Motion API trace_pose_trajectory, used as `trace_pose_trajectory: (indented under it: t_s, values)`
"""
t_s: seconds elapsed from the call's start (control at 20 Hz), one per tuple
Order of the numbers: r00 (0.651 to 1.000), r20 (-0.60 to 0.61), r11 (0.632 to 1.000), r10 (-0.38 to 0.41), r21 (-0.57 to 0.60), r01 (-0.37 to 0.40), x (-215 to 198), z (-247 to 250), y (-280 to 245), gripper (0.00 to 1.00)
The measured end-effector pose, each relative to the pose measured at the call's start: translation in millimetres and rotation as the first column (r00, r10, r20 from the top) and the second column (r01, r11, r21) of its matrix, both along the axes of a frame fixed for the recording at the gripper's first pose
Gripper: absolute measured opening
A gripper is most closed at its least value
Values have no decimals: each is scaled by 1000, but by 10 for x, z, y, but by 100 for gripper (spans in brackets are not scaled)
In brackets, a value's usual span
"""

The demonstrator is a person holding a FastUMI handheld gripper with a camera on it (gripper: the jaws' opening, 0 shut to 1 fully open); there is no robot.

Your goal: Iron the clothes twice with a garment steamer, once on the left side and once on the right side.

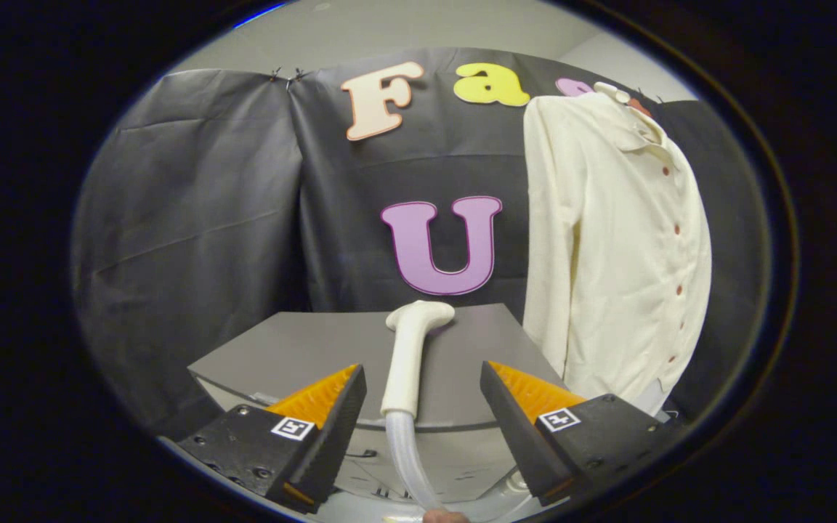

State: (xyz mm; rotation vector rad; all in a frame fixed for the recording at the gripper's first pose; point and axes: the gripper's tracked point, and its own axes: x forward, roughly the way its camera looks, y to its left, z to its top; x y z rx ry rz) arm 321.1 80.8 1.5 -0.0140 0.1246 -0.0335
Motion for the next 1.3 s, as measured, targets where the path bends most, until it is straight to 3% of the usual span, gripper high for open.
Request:
trace_pose_trajectory:
  t_s: [0.5, 0.6, 0.85, 1.0, 1.25, 1.3]
  values:
    - [973, -231, 999, 15, -24, -21, 1083, -375, 180, 98]
    - [960, -276, 999, 35, -21, -42, 1129, -496, 239, 98]
    - [932, -363, 1000, -4, -16, -2, 1244, -640, 220, 97]
    - [923, -381, 998, -55, -49, 39, 1247, -674, 113, 81]
    - [941, -335, 998, -40, -56, 22, 1218, -588, 112, 36]
    - [951, -307, 997, -40, -76, 18, 1174, -523, 108, 35]
